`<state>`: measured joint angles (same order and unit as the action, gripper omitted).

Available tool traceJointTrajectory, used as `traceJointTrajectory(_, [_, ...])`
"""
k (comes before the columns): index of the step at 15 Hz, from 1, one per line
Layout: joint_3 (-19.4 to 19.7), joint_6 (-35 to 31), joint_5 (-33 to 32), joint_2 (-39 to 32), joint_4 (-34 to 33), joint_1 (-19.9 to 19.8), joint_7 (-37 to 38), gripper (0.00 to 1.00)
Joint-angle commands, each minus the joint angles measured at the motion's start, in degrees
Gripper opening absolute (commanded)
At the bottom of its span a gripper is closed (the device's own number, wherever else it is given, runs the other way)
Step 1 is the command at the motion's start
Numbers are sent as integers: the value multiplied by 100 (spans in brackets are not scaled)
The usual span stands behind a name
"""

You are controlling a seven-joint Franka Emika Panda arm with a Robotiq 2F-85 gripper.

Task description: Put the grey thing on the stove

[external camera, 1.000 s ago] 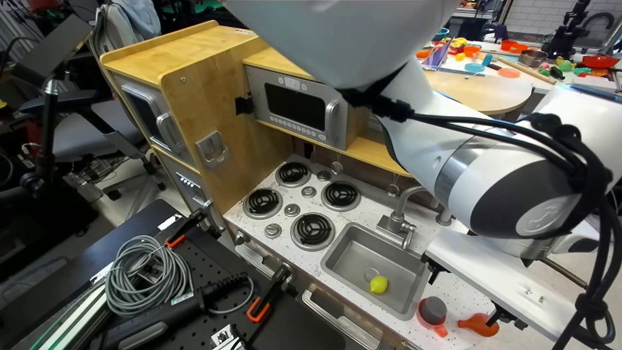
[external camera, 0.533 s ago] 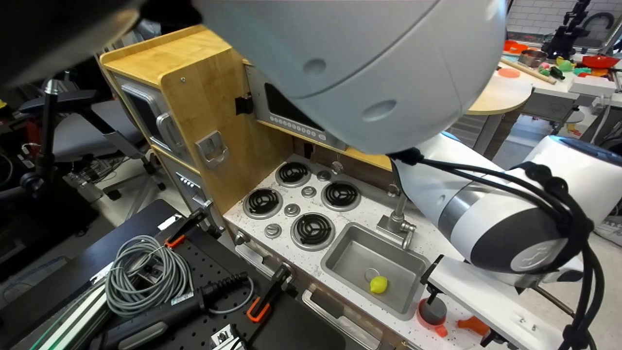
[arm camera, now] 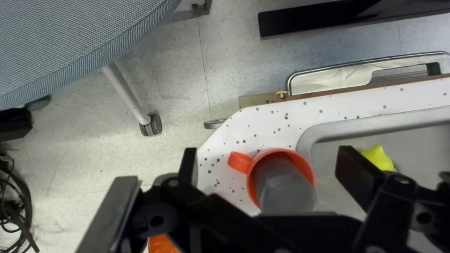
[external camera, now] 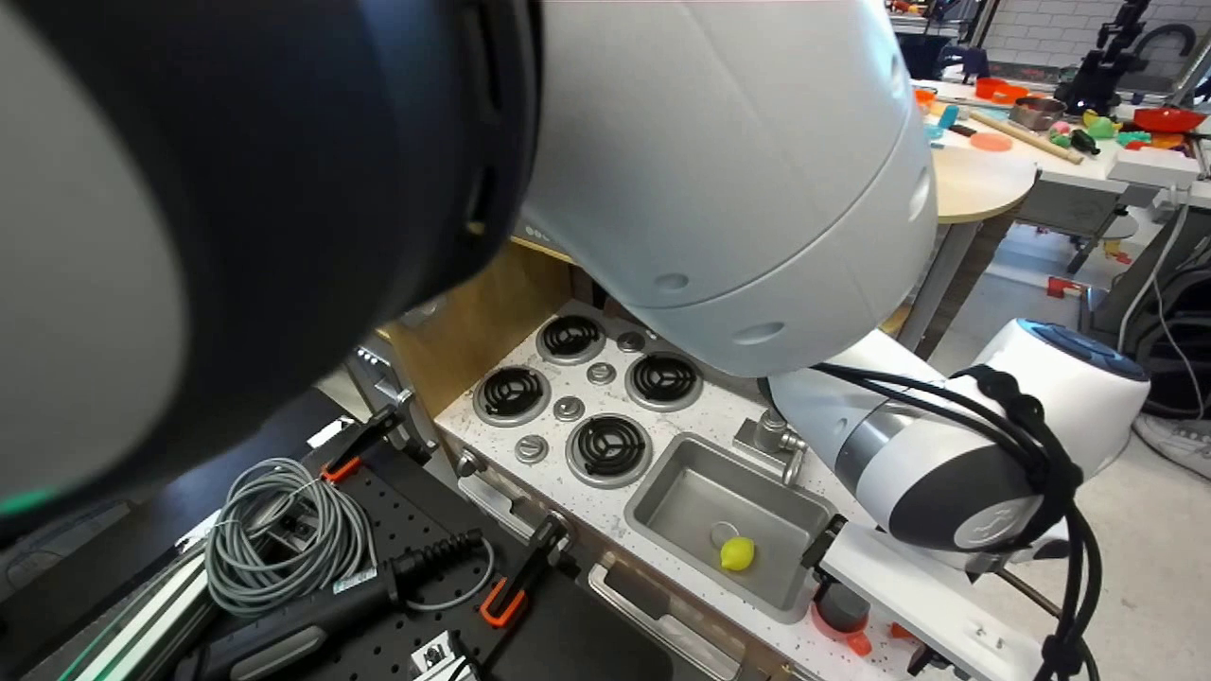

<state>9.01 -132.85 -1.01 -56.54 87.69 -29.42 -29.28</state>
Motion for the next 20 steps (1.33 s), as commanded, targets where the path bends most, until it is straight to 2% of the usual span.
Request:
traceJointTrajectory(1, [-121, 111, -146, -442, -555, -76, -139, 100])
traceJointTrajectory(9, [-119, 65, -512, -932, -1071, 72, -247, 100])
traceJointTrajectory(14, [-218, 86, -636, -711, -1049, 159, -452, 100])
traceJointTrajectory(20, [-216, 192, -609, -762, -1147, 205, -458, 100])
